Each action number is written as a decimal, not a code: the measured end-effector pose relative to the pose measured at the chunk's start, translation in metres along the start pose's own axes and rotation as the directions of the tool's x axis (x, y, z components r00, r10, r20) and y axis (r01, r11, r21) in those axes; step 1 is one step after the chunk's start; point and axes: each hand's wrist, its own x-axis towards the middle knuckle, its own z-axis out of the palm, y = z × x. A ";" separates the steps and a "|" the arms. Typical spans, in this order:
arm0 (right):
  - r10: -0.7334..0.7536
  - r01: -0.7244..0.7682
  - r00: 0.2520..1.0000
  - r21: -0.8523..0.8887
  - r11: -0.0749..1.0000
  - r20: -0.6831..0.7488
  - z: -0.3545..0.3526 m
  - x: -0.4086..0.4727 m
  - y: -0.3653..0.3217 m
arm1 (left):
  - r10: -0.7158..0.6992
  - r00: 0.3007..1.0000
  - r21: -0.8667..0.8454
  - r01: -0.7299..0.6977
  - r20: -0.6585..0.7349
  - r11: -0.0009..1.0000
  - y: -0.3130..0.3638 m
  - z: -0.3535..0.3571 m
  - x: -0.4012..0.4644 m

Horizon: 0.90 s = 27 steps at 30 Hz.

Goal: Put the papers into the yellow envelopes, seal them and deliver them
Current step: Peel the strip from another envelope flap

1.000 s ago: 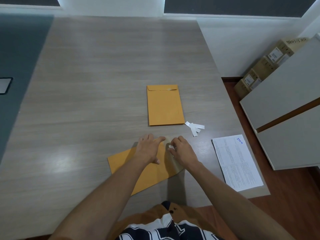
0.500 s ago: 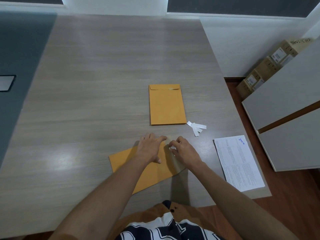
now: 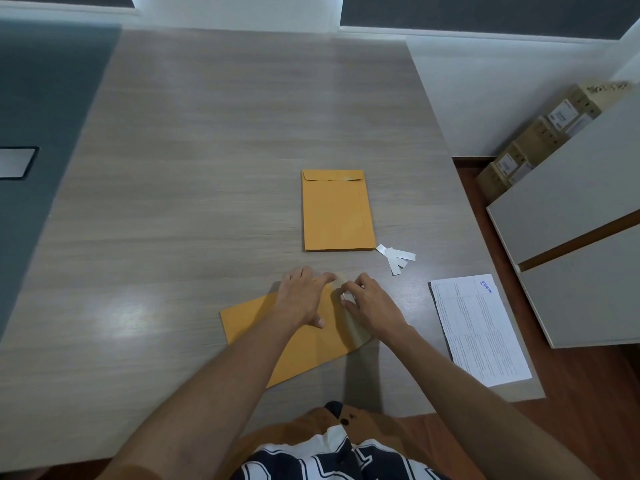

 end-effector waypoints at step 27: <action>-0.005 0.006 1.000 -0.028 1.000 0.018 0.002 0.005 -0.003 | 0.005 1.000 -0.003 -0.005 -0.015 1.000 0.000 -0.001 -0.001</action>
